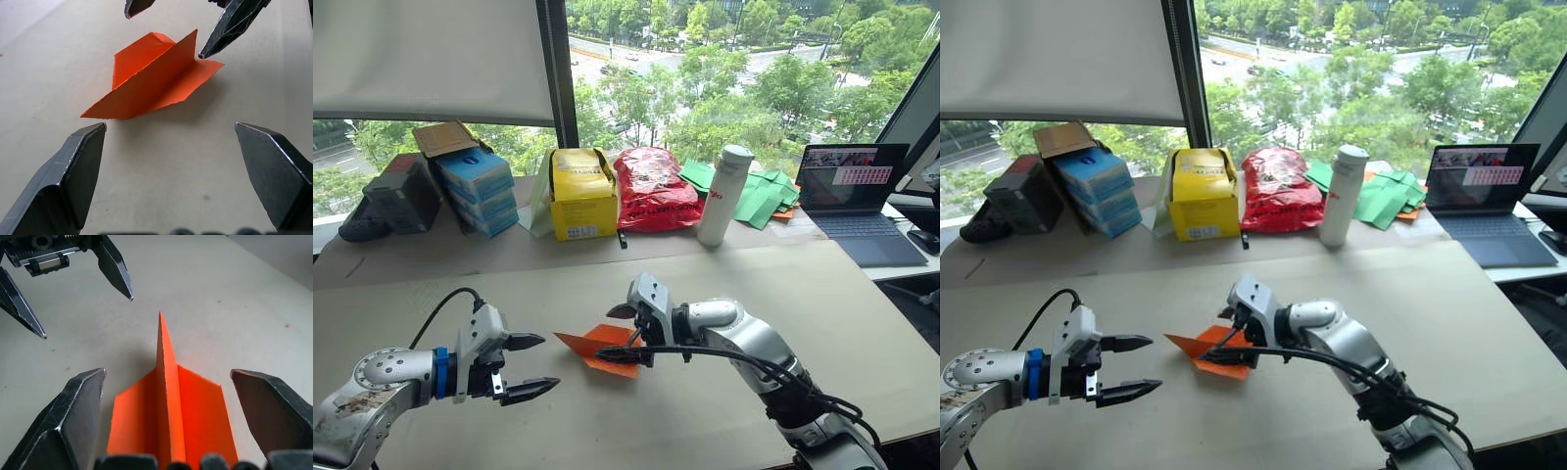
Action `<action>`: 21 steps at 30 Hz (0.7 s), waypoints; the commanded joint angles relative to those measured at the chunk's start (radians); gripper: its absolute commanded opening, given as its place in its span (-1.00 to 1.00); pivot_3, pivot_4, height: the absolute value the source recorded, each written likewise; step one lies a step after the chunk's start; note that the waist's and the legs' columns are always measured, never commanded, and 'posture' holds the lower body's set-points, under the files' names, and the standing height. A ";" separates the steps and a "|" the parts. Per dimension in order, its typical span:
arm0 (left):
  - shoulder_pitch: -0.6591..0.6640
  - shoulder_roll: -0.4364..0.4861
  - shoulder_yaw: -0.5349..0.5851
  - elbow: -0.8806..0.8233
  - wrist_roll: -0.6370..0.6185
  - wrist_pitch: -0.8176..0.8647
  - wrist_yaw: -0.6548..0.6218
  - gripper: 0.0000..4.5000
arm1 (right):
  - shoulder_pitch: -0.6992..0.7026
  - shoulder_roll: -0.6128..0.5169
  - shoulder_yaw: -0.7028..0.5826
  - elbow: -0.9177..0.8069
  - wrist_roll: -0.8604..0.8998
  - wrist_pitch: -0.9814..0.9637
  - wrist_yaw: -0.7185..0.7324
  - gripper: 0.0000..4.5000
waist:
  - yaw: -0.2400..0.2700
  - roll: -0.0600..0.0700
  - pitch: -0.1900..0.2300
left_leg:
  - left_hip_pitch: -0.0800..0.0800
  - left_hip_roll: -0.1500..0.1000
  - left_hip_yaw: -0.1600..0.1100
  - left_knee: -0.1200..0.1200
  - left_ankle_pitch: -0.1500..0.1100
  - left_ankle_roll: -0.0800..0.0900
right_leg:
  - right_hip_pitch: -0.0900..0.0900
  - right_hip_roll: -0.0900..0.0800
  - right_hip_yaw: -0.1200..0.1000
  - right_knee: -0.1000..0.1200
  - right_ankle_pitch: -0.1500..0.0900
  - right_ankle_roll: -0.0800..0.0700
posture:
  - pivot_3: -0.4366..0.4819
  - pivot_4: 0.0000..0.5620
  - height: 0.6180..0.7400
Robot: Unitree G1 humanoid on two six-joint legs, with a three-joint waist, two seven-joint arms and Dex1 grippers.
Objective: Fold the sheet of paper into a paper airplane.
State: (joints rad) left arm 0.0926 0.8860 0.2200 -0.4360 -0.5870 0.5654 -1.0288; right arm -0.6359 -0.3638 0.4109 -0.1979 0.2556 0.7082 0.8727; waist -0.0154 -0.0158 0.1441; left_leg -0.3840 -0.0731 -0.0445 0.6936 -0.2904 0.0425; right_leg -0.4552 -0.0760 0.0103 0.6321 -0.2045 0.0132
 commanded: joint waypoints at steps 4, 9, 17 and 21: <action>0.043 -0.011 0.056 -0.053 -0.013 -0.026 0.007 0.99 | -0.066 0.008 0.116 -0.074 -0.109 0.015 -0.050 1.00 | 0.000 0.000 0.000 | 0.000 0.000 0.000 0.000 0.000 0.000 | 0.000 0.000 0.000 0.000 0.000 0.000 | -0.05 -0.47 1.00; 0.105 -0.014 0.080 -0.057 -0.005 -0.053 -0.013 0.99 | -0.064 -0.015 0.175 -0.076 -0.169 0.066 -0.068 1.00 | 0.000 0.000 0.000 | 0.000 0.000 0.001 0.000 0.000 0.000 | 0.000 0.000 0.000 0.000 0.000 0.000 | -0.05 -0.47 1.00; 0.117 -0.022 0.058 -0.066 0.010 -0.079 0.003 0.99 | -0.108 -0.010 0.191 -0.086 -0.181 0.163 -0.053 1.00 | 0.001 0.000 0.000 | 0.000 0.000 0.000 0.000 0.000 0.000 | 0.000 0.000 0.000 0.000 0.000 0.000 | -0.05 -0.47 1.00; 0.103 -0.017 0.058 -0.077 0.000 -0.063 0.012 0.99 | -0.108 -0.008 0.201 -0.089 -0.184 0.177 -0.052 1.00 | 0.001 0.000 0.000 | 0.000 0.000 0.000 0.000 0.000 0.000 | 0.000 0.000 0.000 -0.001 0.000 0.000 | -0.05 -0.47 1.00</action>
State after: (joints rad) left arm 0.2058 0.8635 0.2691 -0.4764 -0.5752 0.5026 -1.0209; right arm -0.7288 -0.3752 0.6154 -0.2479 0.0694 0.8794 0.8208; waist -0.0149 -0.0160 0.1440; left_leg -0.3842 -0.0731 -0.0440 0.6937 -0.2906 0.0428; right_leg -0.4552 -0.0763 0.0102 0.6315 -0.2042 0.0129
